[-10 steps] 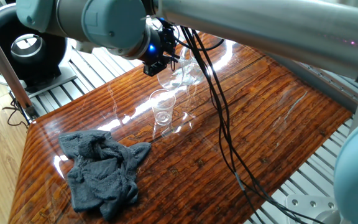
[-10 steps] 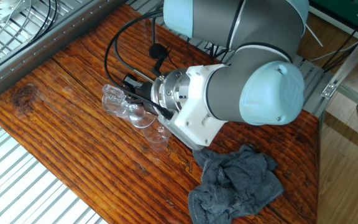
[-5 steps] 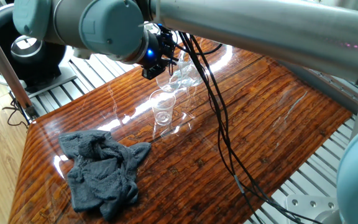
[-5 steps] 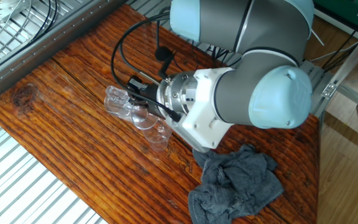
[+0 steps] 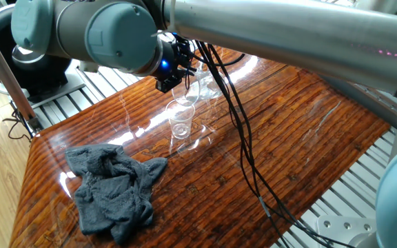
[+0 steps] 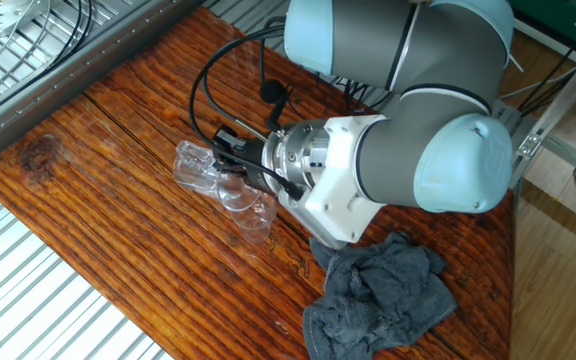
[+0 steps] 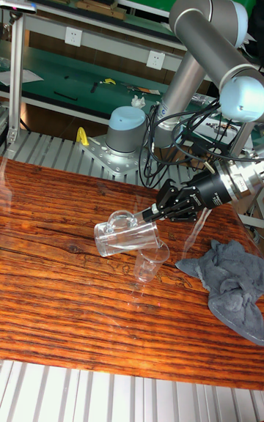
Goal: Pour the water from one cup into another empty cup
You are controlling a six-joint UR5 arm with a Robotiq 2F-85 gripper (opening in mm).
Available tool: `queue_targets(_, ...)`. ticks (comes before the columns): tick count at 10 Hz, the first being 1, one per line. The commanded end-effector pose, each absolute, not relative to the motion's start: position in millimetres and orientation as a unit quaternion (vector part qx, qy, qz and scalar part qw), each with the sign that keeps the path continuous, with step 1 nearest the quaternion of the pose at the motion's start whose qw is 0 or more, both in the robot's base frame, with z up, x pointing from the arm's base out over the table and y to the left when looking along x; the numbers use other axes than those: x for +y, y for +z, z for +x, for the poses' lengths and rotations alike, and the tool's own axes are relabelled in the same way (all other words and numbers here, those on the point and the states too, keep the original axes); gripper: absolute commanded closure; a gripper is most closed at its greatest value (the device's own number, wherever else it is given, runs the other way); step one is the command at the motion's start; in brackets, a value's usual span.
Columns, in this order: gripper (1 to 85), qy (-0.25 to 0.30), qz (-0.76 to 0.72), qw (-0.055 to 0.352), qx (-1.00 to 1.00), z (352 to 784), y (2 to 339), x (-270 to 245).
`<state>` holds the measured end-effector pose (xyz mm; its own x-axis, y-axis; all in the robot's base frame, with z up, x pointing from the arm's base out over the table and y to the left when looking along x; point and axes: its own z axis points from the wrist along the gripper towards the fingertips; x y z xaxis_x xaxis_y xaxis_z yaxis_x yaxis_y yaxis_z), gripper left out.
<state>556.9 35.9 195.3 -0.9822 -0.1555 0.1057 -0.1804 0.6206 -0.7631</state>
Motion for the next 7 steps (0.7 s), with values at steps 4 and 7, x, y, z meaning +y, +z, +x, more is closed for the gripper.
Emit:
queue_targets(4,84.7,0.424,0.092,0.015,-0.901,555.5,193.4,37.4)
queue_targets(7,84.7,0.432,0.095,0.014,-0.897,557.1,196.6,35.0)
